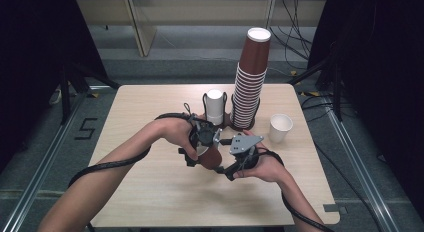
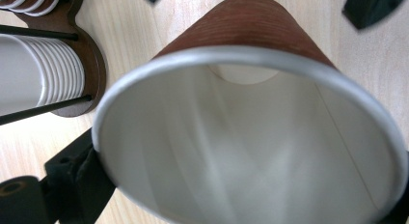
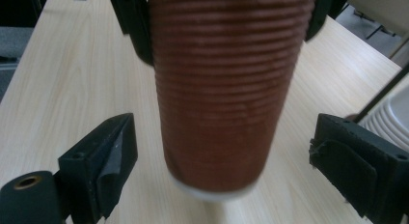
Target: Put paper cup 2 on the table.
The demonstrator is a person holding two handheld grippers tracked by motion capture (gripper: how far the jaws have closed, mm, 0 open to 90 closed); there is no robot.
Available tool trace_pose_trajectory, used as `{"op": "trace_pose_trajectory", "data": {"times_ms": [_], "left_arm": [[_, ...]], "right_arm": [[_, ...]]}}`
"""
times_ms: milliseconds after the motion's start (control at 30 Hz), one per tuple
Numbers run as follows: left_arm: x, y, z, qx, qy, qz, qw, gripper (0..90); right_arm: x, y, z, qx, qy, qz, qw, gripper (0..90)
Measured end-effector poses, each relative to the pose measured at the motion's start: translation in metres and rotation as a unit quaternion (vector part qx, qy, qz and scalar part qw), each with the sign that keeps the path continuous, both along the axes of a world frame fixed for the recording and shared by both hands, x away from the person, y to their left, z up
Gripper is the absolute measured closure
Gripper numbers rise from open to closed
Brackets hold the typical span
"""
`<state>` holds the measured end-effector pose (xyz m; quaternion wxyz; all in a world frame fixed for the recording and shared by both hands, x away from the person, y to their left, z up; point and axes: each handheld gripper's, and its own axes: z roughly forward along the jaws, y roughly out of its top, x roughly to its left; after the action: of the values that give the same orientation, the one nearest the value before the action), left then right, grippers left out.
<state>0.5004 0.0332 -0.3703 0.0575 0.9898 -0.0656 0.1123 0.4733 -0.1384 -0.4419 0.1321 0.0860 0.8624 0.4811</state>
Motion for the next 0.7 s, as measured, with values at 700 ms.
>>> {"op": "trace_pose_trajectory", "data": {"times_ms": [700], "left_arm": [[-0.005, -0.003, -0.005, -0.022, 0.008, 0.007, 0.9997, 5.9]], "right_arm": [[0.005, 0.019, -0.004, 0.022, 0.007, 0.002, 0.9997, 15.9]]}}
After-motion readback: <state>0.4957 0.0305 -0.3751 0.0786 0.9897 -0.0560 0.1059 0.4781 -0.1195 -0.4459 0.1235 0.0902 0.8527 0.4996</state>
